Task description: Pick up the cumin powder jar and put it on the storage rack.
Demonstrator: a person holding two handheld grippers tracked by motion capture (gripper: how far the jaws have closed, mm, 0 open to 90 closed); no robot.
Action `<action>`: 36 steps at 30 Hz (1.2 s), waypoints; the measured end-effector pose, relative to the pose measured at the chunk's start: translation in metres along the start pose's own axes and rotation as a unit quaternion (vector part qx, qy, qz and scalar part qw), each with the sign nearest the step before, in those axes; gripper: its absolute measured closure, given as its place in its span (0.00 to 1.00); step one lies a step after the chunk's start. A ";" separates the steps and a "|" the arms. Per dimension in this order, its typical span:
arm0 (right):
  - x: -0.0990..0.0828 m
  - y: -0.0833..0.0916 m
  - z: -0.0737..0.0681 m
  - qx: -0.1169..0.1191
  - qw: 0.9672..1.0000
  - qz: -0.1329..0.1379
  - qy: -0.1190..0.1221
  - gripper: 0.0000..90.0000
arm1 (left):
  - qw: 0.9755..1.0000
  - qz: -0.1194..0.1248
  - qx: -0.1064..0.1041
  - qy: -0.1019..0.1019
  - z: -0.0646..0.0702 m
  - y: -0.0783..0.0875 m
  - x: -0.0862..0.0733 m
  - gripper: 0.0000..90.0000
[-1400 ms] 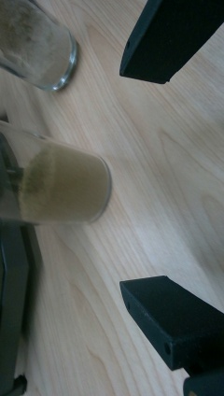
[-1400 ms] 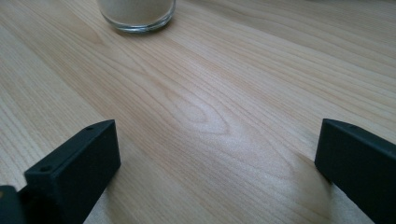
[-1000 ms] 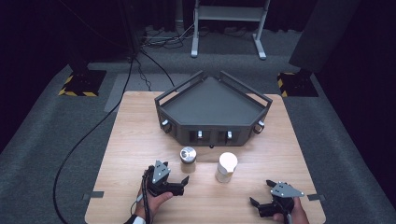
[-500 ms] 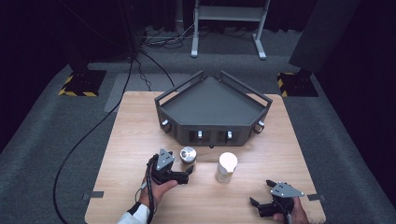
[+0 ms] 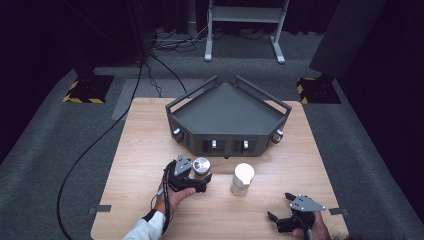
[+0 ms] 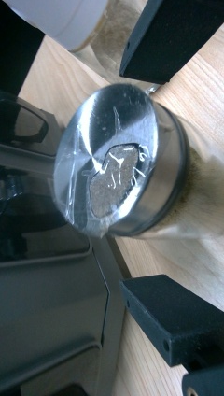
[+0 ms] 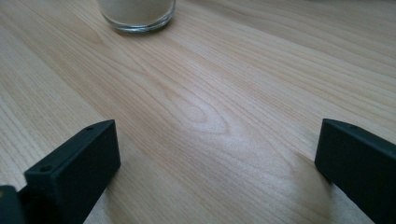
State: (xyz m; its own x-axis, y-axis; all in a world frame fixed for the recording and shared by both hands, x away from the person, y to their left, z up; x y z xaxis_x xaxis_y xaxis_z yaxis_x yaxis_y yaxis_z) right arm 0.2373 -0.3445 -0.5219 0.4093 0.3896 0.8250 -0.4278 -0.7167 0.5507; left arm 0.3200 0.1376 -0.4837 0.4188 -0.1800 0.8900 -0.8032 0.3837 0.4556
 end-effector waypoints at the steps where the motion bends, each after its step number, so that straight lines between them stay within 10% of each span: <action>1: 0.000 0.000 0.000 0.000 1.000 0.000 0.000 0.00 | 1.000 -0.001 -0.003 0.001 -0.001 -0.002 0.000 0.03; 19: 0.000 0.000 0.000 -0.001 1.000 0.000 0.000 0.00 | 1.000 0.012 -0.018 0.007 -0.003 -0.014 -0.005 0.31; 36: 0.000 0.000 0.000 0.000 1.000 0.000 0.000 0.00 | 1.000 -0.002 0.004 0.000 0.002 -0.007 0.005 0.33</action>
State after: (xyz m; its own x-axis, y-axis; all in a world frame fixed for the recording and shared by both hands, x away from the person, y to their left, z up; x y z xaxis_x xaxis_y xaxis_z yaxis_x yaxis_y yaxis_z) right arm 0.2374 -0.3448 -0.5218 0.4093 0.3897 0.8250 -0.4273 -0.7170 0.5507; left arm 0.3269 0.1324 -0.4819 0.4223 -0.1826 0.8879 -0.8045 0.3758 0.4599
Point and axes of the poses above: each handheld gripper's, and its own axes: y roughly backward along the jaws, x roughly out of its top, z roughly to its right, the point moved 7 cm from there along -y, roughly forward along the jaws, and after that the axes turned 15 degrees about x, right-handed, at the moved point
